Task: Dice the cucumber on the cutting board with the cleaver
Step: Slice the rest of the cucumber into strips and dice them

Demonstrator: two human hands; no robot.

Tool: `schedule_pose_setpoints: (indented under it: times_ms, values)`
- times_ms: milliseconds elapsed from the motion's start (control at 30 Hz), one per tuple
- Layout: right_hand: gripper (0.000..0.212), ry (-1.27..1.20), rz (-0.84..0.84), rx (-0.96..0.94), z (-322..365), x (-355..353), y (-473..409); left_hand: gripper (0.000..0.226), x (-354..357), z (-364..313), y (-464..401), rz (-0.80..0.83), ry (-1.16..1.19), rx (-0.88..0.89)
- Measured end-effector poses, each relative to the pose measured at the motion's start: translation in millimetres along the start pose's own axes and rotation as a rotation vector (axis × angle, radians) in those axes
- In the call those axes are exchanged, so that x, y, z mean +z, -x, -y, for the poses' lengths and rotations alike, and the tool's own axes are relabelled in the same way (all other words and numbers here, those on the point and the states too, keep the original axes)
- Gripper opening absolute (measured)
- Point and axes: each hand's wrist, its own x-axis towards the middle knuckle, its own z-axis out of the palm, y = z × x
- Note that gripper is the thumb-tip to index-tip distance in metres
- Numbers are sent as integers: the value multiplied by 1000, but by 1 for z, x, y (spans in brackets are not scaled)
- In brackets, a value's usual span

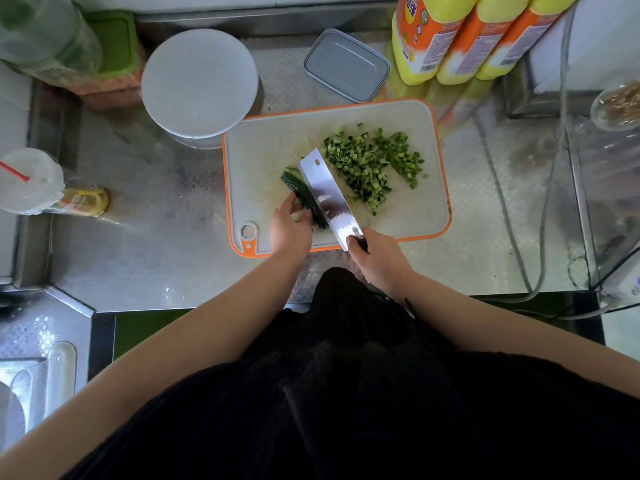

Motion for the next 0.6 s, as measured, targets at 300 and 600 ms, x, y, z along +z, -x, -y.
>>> schedule_pose_setpoints:
  times_ms: [300, 600]
  values:
    - [35, 37, -4, -22, -2, 3, -2, 46, 1, 5, -5, 5, 0, 4]
    - [34, -28, 17, 11, -3, 6, -4, 44, 2, 7, -7, 12, -22, 15]
